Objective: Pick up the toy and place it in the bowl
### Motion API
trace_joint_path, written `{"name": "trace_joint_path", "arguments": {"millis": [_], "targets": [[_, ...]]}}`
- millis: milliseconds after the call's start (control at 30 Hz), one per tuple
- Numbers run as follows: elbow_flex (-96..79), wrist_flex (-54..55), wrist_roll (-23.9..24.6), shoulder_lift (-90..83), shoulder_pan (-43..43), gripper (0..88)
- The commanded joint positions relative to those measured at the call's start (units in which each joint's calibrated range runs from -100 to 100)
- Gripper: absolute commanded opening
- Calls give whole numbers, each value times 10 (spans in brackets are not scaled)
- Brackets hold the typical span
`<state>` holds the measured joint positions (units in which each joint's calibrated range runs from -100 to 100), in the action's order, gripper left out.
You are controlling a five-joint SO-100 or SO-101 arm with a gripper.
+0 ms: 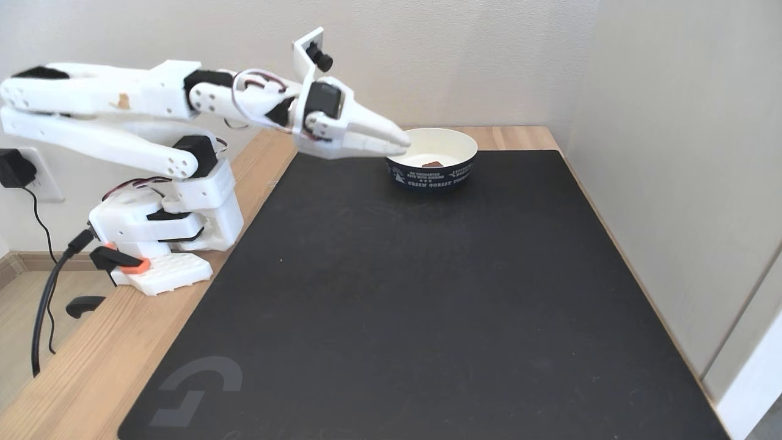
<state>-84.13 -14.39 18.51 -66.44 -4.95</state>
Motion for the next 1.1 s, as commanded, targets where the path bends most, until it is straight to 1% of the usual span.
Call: {"name": "trace_joint_path", "arguments": {"millis": [0,33,100,167,200,333,367,400,500,1067], "targets": [[-114,-3,-47,-144,67,24],[-152,-3,-67,-179,80,24],[-159,-43,-85,-203,85,24],[-156,-116,-105,-232,93,24],[-159,-177,-115,-259,98,24],[-154,-314,-141,-325,96,24],[-154,-376,-151,-334,96,24],[-154,-394,-155,-332,97,23],[-153,-399,-163,-331,93,24],[-152,-397,-162,-330,95,25]]}}
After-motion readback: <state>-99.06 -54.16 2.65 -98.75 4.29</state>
